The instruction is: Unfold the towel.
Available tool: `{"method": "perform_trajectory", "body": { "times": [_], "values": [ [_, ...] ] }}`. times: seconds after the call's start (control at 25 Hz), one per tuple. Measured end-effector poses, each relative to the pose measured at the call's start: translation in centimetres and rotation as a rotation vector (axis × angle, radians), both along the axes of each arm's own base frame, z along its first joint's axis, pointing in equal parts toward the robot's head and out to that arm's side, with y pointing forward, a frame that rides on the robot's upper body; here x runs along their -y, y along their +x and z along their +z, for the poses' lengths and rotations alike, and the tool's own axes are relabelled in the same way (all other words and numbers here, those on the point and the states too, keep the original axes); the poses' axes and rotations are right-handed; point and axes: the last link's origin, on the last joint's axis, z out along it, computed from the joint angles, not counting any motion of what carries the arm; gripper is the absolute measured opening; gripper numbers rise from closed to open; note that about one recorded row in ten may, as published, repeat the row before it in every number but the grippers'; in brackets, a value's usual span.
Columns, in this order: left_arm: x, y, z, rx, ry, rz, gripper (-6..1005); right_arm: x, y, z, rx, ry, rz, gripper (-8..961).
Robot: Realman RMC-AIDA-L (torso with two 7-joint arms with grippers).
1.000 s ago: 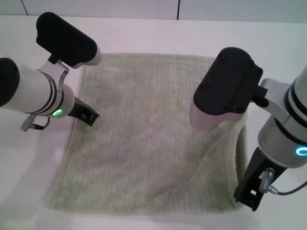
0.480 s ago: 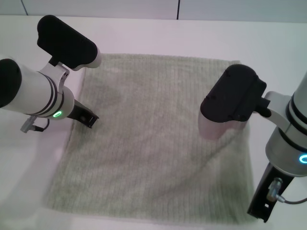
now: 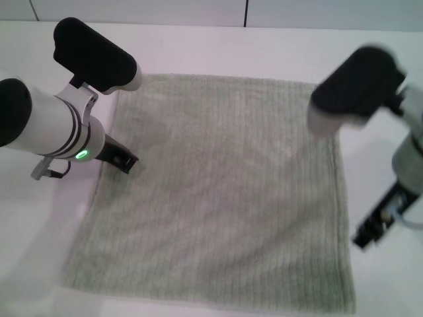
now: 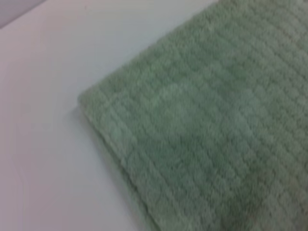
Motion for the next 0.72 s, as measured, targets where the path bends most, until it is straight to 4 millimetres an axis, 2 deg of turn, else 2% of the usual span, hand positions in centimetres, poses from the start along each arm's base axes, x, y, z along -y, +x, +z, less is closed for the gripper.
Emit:
{"method": "perform_trajectory", "body": {
  "times": [0.12, 0.16, 0.2, 0.32, 0.4, 0.48, 0.56, 0.6, 0.64, 0.72],
  "values": [
    [-0.5, 0.6, 0.1, 0.018, 0.023, -0.033, -2, -2.2, 0.4, 0.6, -0.092, 0.127, 0.043, 418],
    [-0.5, 0.6, 0.1, 0.018, 0.023, -0.033, -2, -2.2, 0.4, 0.6, -0.092, 0.127, 0.043, 454],
    [-1.2, 1.2, 0.7, 0.041, 0.063, -0.069, -2, -3.6, 0.7, 0.6, -0.163, 0.200, 0.100, 491],
    [-2.0, 1.8, 1.7, 0.078, 0.126, -0.111, -1, -4.8, 1.1, 0.6, -0.225, 0.272, 0.157, 490],
    [-2.9, 2.6, 3.2, 0.125, 0.219, -0.189, -1, -6.1, 1.6, 0.4, -0.313, 0.366, 0.231, 490],
    [-3.4, 3.1, 4.7, 0.166, 0.323, -0.297, -1, -6.4, 1.7, 0.2, -0.353, 0.390, 0.251, 489],
    [-3.5, 3.2, 6.5, 0.215, 0.465, -0.418, -1, -7.0, 1.8, -0.2, -0.446, 0.441, 0.298, 488],
    [-3.2, 2.9, 8.2, 0.268, 0.619, -0.525, -1, -7.4, 1.9, -0.4, -0.551, 0.498, 0.352, 488],
    [-3.2, 2.9, 8.2, 0.268, 0.619, -0.525, -1, -7.4, 1.9, -0.4, -0.551, 0.498, 0.352, 488],
    [-2.6, 2.1, 9.6, 0.322, 0.761, -0.602, -1, -7.6, 2.0, -0.7, -0.658, 0.570, 0.420, 487]
  ]
}}
